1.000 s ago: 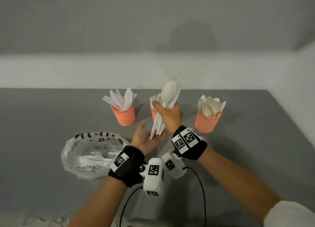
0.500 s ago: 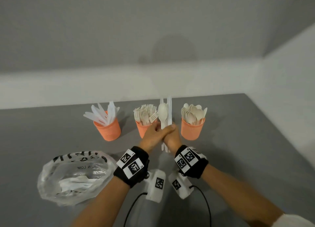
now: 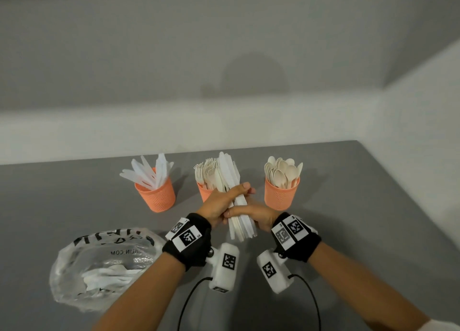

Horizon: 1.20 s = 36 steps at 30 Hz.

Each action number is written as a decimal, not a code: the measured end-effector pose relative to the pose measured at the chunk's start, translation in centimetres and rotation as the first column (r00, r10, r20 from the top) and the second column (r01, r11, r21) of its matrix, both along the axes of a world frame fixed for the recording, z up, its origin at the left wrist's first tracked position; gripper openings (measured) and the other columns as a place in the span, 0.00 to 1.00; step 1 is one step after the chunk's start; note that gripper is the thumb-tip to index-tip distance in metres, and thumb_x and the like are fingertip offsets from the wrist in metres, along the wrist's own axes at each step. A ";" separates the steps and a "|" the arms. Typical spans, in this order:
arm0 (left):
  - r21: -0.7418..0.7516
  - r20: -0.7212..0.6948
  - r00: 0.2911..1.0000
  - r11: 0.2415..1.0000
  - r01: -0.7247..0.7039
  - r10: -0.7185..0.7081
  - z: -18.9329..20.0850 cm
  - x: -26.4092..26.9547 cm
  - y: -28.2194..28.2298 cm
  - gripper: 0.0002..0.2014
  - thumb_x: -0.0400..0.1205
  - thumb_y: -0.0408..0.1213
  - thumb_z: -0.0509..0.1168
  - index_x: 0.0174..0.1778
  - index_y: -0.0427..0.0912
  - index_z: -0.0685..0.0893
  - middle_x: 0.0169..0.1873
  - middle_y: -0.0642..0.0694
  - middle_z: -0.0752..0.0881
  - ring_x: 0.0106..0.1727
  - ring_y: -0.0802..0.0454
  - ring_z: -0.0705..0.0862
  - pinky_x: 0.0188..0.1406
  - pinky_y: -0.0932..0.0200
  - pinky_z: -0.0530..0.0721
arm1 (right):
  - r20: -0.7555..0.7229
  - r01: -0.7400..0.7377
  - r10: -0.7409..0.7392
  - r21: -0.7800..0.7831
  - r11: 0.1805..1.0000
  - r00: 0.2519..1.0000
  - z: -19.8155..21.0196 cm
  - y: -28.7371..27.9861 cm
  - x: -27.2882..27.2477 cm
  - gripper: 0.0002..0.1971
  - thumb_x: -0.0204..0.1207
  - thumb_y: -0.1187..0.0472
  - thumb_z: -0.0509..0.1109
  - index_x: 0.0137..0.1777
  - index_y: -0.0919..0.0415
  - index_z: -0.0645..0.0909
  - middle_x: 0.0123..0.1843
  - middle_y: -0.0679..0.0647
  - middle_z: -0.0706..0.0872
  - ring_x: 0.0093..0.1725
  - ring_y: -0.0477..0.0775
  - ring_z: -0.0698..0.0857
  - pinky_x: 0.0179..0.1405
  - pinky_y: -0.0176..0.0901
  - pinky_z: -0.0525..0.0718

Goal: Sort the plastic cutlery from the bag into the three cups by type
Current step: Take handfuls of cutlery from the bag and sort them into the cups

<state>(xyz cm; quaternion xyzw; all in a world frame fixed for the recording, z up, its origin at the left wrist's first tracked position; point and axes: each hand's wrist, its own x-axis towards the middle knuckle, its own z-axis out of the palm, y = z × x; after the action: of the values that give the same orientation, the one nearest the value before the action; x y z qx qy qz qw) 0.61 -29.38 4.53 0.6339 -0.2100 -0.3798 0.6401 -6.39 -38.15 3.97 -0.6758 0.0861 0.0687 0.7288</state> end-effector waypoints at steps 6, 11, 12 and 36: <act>-0.002 -0.007 0.991 0.991 0.131 -0.131 0.9 0.6 0.3 0.13 0.65 0.55 0.72 0.32 0.49 0.89 0.46 0.49 0.89 0.50 0.56 0.86 0.56 0.57 0.84 | -0.143 -0.050 0.107 0.355 0.933 0.984 -0.1 0.2 -0.6 0.04 0.65 0.64 0.62 0.36 0.64 0.76 0.23 0.51 0.82 0.26 0.48 0.84 0.34 0.39 0.85; 0.023 0.020 0.999 0.999 0.041 -0.042 1.0 0.7 0.4 0.22 0.65 0.53 0.76 0.46 0.40 0.85 0.39 0.45 0.88 0.41 0.52 0.87 0.38 0.64 0.85 | -0.187 0.113 -0.072 0.216 0.970 0.980 0.1 1.2 -0.3 0.17 0.80 0.62 0.60 0.27 0.57 0.73 0.15 0.47 0.70 0.15 0.43 0.69 0.18 0.32 0.71; 0.019 0.032 0.999 1.000 -0.011 0.010 1.0 0.5 0.3 0.22 0.67 0.50 0.76 0.48 0.37 0.83 0.37 0.44 0.87 0.38 0.51 0.86 0.34 0.63 0.84 | -0.171 0.192 -0.165 0.155 0.969 0.971 0.2 1.3 -0.3 0.15 0.80 0.64 0.60 0.30 0.59 0.73 0.15 0.48 0.69 0.15 0.44 0.68 0.17 0.32 0.69; 0.103 0.166 0.968 0.973 -0.209 0.190 1.6 -0.5 1.9 0.23 0.74 0.44 0.72 0.60 0.37 0.77 0.48 0.41 0.86 0.47 0.50 0.87 0.42 0.62 0.85 | -0.161 0.318 -0.293 0.159 0.935 0.942 -0.1 2.9 -0.9 0.13 0.80 0.63 0.62 0.32 0.60 0.71 0.14 0.46 0.70 0.12 0.42 0.67 0.13 0.29 0.65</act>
<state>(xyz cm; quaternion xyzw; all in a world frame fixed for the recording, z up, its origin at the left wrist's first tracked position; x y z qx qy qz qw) 0.08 -27.45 6.13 0.7168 -0.1711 -0.2750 0.6175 -7.29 -35.29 3.87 -0.5782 0.2325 0.0076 0.7820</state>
